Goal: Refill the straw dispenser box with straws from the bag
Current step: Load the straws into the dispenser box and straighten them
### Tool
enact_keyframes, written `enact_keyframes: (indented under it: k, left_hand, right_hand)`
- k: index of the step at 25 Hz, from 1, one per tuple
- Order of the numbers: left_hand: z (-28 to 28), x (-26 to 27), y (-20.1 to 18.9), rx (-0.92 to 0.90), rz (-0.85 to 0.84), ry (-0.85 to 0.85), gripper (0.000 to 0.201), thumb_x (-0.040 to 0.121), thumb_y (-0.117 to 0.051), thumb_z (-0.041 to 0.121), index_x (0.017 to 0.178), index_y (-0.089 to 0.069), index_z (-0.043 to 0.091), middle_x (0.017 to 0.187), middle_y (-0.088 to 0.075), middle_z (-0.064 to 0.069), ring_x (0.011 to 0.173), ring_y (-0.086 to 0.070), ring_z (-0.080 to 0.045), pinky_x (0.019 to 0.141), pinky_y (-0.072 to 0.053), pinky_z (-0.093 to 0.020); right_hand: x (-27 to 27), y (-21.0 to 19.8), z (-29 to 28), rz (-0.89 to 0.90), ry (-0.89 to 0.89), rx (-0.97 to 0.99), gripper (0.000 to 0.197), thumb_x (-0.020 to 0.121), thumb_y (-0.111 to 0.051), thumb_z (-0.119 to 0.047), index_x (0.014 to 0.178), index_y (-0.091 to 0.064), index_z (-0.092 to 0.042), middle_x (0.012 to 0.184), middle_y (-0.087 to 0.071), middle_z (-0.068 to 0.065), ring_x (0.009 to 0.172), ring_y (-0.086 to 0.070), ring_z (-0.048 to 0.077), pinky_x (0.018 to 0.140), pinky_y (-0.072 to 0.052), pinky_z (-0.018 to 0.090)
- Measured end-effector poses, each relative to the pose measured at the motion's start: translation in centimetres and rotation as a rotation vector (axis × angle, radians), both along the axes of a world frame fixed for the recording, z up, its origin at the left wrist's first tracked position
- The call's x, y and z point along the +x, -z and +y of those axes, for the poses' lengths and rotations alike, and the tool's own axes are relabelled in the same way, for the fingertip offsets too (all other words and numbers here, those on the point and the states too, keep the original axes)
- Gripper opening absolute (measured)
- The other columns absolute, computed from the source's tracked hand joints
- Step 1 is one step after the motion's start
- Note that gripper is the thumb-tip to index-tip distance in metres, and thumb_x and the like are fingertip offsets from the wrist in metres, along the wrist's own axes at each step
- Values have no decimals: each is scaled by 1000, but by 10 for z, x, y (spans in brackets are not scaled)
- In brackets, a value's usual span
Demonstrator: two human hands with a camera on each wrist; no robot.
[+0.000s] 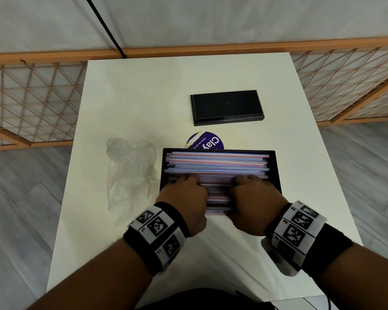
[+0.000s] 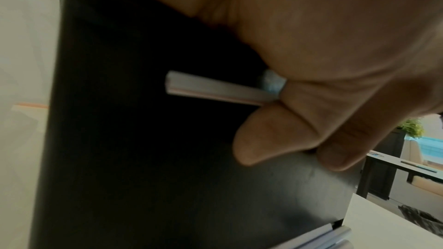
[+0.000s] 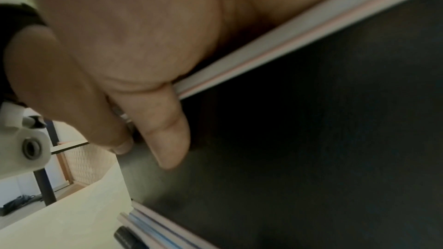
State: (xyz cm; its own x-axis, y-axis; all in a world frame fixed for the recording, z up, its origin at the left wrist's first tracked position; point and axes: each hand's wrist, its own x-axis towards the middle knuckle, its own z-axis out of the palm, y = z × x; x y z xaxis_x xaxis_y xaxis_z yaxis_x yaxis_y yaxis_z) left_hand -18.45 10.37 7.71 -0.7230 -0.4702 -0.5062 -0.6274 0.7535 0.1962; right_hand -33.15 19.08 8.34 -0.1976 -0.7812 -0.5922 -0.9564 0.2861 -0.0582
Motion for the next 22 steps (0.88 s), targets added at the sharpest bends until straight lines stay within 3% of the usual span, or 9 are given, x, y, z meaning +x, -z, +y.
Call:
enact_keyframes:
  k: [4,7,12,14,18,22]
  left_hand:
    - [-2,-1,-5,42,46,-13,37,81,-61,25,118,-56,26,122,-59,3,115,-58,-24,99,-49,-38]
    - [-1,0,-3,61,33,-11,38,81,-60,27,119,-58,28,120,-64,6,115,-61,-23,99,-50,-38]
    - [-2,0,4,25,-19,14,35,83,-59,34,117,-64,28,126,-54,2,121,-53,-24,103,-46,-40]
    - [-2,-1,4,32,-42,12,34,84,-59,34,116,-65,27,125,-54,2,120,-54,-25,103,-46,-40]
    - [-1,-1,0,4,-4,26,34,84,-59,30,117,-61,25,123,-57,2,118,-56,-25,101,-48,-40]
    - [2,2,1,15,6,34,35,83,-60,28,118,-61,25,123,-57,2,116,-56,-24,100,-49,-40]
  right_hand:
    - [-2,-4,0,-60,29,-31,42,78,-54,-44,118,-55,-32,109,-68,-7,104,-65,22,95,-49,36]
    - [-2,-5,1,-94,20,-21,35,82,-56,-41,115,-59,-31,109,-68,-9,107,-64,20,97,-48,35]
    - [-4,-2,2,-52,-5,-15,32,83,-54,-48,105,-65,-27,113,-59,-5,111,-58,22,96,-46,35]
    - [-4,-1,3,-71,8,10,33,83,-52,-48,104,-65,-27,111,-62,-6,110,-61,21,95,-48,36]
    - [-3,-4,6,-96,25,-36,34,83,-51,-43,114,-55,-29,107,-68,-6,103,-66,24,91,-50,36]
    - [-4,-5,7,-96,5,-37,33,85,-53,-46,113,-59,-31,116,-58,-6,112,-58,24,95,-47,36]
